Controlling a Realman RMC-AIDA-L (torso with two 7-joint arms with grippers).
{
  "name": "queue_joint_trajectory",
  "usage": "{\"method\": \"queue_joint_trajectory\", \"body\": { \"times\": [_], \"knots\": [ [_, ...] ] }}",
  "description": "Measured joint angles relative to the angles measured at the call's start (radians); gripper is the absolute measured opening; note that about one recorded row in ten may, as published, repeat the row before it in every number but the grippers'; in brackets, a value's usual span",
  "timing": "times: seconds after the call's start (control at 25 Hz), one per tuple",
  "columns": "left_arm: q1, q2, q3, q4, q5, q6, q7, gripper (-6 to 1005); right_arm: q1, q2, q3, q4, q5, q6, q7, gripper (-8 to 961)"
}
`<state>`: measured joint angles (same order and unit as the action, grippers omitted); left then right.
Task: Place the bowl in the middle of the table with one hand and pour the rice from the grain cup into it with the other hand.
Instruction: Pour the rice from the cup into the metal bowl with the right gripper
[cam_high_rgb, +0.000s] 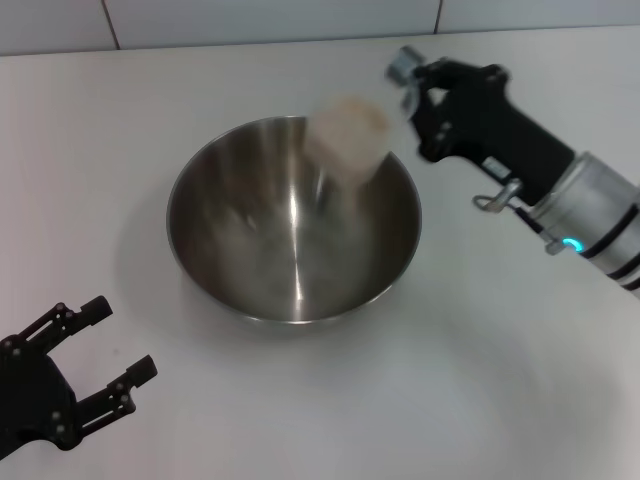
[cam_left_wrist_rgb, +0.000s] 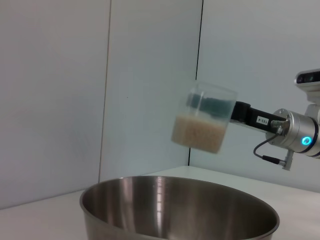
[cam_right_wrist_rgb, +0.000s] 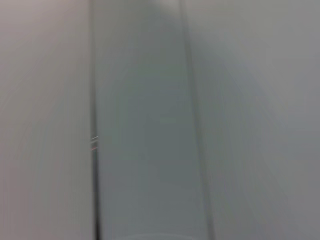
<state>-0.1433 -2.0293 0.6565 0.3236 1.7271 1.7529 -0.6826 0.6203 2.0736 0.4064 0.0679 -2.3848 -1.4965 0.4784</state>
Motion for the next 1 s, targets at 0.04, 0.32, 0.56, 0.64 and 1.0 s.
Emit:
{"method": "queue_joint_trajectory", "body": {
  "times": [0.04,0.32,0.56,0.64,1.0],
  "knots": [
    [0.000,0.000,0.000,0.000,0.000,0.000,0.000,814,0.013,0.000,0.000,-0.009,-0.029,0.001,0.013,16],
    [0.001,-0.001,0.000,0.000,0.000,0.000,0.000,814,0.068,-0.001,0.000,-0.060,-0.133,0.016,0.059,17],
    [0.001,-0.003,0.000,0.000,-0.002,-0.002,0.000,815,0.081,-0.004,-0.021,-0.081,-0.136,0.009,0.034,16],
    [0.000,-0.005,0.000,0.000,-0.004,-0.009,0.000,815,0.086,-0.002,-0.045,-0.093,-0.136,0.004,-0.036,16],
    [0.001,-0.015,-0.018,0.000,-0.007,-0.027,0.000,815,0.114,0.001,-0.050,-0.141,-0.128,0.013,-0.418,16]
  ]
}}
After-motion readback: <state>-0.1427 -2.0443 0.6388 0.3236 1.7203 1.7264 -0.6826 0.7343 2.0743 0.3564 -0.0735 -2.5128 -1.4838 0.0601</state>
